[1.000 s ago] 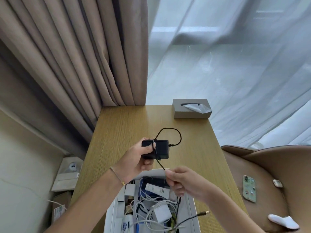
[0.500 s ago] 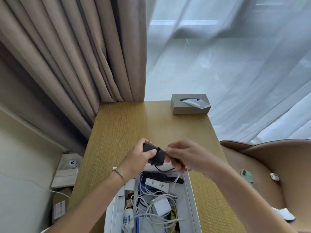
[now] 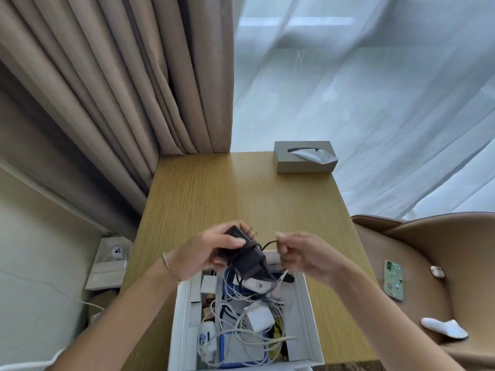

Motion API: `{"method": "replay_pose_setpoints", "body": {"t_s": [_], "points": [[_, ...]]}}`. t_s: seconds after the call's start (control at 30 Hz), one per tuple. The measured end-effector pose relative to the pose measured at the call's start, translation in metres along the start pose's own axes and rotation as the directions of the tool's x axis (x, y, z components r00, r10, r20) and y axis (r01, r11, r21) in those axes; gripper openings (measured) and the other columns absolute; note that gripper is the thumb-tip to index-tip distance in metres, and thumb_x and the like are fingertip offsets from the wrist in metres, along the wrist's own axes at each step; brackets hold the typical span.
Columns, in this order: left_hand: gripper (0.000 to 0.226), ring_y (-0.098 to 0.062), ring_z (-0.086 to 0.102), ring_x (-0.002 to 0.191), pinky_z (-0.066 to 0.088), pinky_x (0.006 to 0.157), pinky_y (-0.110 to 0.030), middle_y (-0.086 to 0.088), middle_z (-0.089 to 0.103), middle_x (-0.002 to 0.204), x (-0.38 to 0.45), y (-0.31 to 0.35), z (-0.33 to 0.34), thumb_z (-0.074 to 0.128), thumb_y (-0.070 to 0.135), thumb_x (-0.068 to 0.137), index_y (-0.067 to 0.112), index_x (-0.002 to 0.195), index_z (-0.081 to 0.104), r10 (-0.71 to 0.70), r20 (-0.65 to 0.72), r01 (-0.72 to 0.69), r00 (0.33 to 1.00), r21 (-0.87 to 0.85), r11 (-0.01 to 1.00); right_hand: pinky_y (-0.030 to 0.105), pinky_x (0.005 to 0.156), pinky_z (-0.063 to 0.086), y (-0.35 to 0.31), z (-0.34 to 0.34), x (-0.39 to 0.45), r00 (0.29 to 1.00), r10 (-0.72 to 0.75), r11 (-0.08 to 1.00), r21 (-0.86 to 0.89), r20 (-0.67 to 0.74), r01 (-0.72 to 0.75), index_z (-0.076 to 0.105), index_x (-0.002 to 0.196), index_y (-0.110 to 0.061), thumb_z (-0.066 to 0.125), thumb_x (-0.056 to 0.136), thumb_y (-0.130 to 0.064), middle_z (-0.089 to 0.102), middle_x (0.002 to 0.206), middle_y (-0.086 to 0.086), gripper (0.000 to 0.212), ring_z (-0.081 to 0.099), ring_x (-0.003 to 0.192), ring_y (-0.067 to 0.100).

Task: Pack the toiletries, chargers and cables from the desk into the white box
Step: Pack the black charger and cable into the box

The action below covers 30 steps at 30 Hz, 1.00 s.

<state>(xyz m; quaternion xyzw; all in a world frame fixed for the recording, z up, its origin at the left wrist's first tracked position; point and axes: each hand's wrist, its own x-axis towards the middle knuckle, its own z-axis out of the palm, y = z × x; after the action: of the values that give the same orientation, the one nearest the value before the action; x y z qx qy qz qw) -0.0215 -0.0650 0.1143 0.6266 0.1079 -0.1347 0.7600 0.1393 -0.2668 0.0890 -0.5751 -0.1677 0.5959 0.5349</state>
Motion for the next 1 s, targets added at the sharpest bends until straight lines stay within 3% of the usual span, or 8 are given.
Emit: {"method": "replay_pose_setpoints", "body": {"t_s": [0.13,0.2,0.33,0.47,0.57,0.63,0.8,1.0], "points": [[0.022,-0.015,0.05,0.059,0.04,0.05,-0.026,-0.002,0.061,0.083,0.002,-0.002,0.006,0.06,0.034,0.083,0.022,0.101,0.06,-0.146,-0.079,0.165,0.986,0.392,0.905,0.021,0.053,0.041,-0.028,0.01,-0.004,0.989,-0.112,0.974,-0.209,-0.092,0.091,0.066,0.079,-0.009,0.056,0.103,-0.026,0.04,0.055,-0.005,0.031,0.037,0.051,0.013],[0.015,-0.025,0.064,0.073,0.051,0.06,-0.037,-0.004,0.067,0.09,0.007,-0.005,0.014,0.059,0.035,0.085,0.028,0.097,0.057,-0.057,-0.248,0.186,0.967,0.534,0.825,0.023,0.055,0.045,-0.03,0.034,-0.009,0.977,-0.168,0.908,-0.408,-0.133,0.1,0.068,0.084,-0.008,0.052,0.105,-0.022,0.05,0.051,-0.006,0.03,0.047,0.048,0.013],[0.006,-0.017,0.06,0.064,0.047,0.054,-0.028,-0.002,0.067,0.081,0.016,-0.011,0.026,0.059,0.027,0.094,0.028,0.096,0.054,0.237,-0.487,0.122,0.841,0.597,0.793,0.018,0.048,0.042,-0.013,0.074,-0.017,0.919,-0.335,0.736,-0.667,-0.209,0.117,0.067,0.092,-0.019,0.05,0.103,-0.018,0.071,0.07,-0.004,0.021,0.054,0.048,0.0],[0.005,-0.008,0.053,0.055,0.043,0.052,-0.027,0.004,0.063,0.075,0.015,-0.02,0.035,0.06,0.017,0.097,0.02,0.099,0.058,0.231,-0.61,-0.016,0.758,0.336,0.942,0.015,0.071,0.051,0.021,0.09,-0.019,0.714,-0.643,0.541,-0.824,-0.277,0.167,0.07,0.106,-0.027,0.057,0.1,-0.015,0.072,0.09,-0.018,0.019,0.065,0.08,0.001],[0.008,-0.015,0.058,0.054,0.05,0.051,-0.029,-0.006,0.066,0.082,0.01,-0.035,0.043,0.059,0.012,0.098,0.014,0.106,0.06,0.065,-0.662,-0.049,0.747,0.043,0.998,0.013,0.073,0.04,0.048,0.087,-0.013,0.534,-0.833,0.273,-0.947,-0.145,0.167,0.072,0.1,-0.019,0.066,0.096,-0.015,0.065,0.098,-0.009,0.008,0.055,0.087,0.008],[0.014,-0.023,0.064,0.059,0.054,0.051,-0.031,-0.016,0.068,0.088,0.004,-0.047,0.046,0.058,0.008,0.098,0.007,0.111,0.059,-0.08,-0.66,-0.044,0.747,-0.168,0.985,0.021,0.08,0.044,0.062,0.081,-0.008,0.478,-0.878,0.128,-0.977,-0.033,0.168,0.07,0.096,-0.016,0.066,0.095,-0.016,0.062,0.102,-0.003,0.004,0.055,0.095,0.015],[0.02,-0.033,0.071,0.072,0.057,0.058,-0.034,-0.02,0.074,0.089,-0.015,-0.068,0.038,0.055,0.011,0.096,0.001,0.112,0.061,-0.337,-0.517,0.027,0.787,-0.516,0.856,0.048,0.118,0.034,0.088,0.075,-0.004,0.589,-0.797,-0.053,-0.987,0.135,0.154,0.064,0.106,-0.015,0.065,0.094,-0.022,0.059,0.138,0.009,0.014,0.048,0.138,0.031],[0.023,-0.031,0.072,0.08,0.056,0.058,-0.03,-0.021,0.071,0.096,-0.027,-0.083,0.029,0.062,0.02,0.093,0.003,0.11,0.064,-0.382,-0.451,0.135,0.806,-0.488,0.862,0.04,0.099,0.049,0.093,0.069,0.002,0.691,-0.699,-0.024,-0.972,0.184,0.234,0.057,0.105,-0.015,0.066,0.089,-0.014,0.057,0.143,0.01,0.019,0.057,0.12,0.028]]}}
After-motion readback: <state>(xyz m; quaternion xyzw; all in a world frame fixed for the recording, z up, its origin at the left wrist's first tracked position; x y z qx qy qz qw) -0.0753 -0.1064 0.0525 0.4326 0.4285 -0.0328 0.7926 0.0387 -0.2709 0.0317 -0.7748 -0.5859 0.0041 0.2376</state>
